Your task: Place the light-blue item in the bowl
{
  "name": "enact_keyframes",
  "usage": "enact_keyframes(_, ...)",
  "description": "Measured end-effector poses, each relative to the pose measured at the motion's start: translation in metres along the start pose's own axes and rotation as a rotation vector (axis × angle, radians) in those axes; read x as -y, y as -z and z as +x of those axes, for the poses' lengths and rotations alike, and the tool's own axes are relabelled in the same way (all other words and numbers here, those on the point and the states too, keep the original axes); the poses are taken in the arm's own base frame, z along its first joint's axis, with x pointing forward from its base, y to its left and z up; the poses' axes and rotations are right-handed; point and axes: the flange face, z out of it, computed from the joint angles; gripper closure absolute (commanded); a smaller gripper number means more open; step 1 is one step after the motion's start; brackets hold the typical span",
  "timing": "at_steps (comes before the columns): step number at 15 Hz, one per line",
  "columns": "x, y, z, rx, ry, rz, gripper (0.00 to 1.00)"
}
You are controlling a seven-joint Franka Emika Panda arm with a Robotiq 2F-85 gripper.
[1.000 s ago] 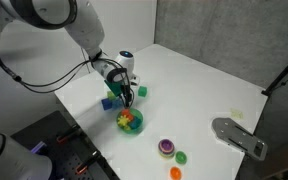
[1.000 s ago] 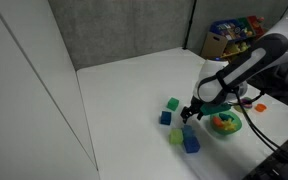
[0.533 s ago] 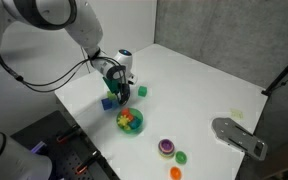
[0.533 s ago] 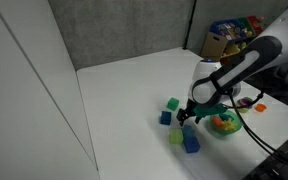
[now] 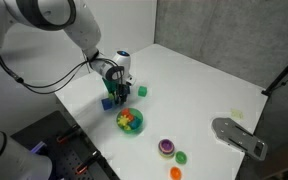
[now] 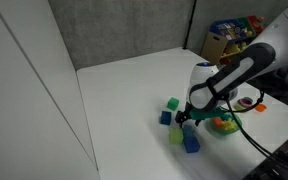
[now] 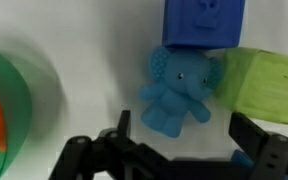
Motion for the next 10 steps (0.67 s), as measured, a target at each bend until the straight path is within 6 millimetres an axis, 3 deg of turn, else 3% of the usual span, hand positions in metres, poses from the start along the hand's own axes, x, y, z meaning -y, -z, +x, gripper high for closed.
enact_keyframes(10,-0.0031,-0.0007,0.0044,-0.042,-0.048,-0.031,0.0)
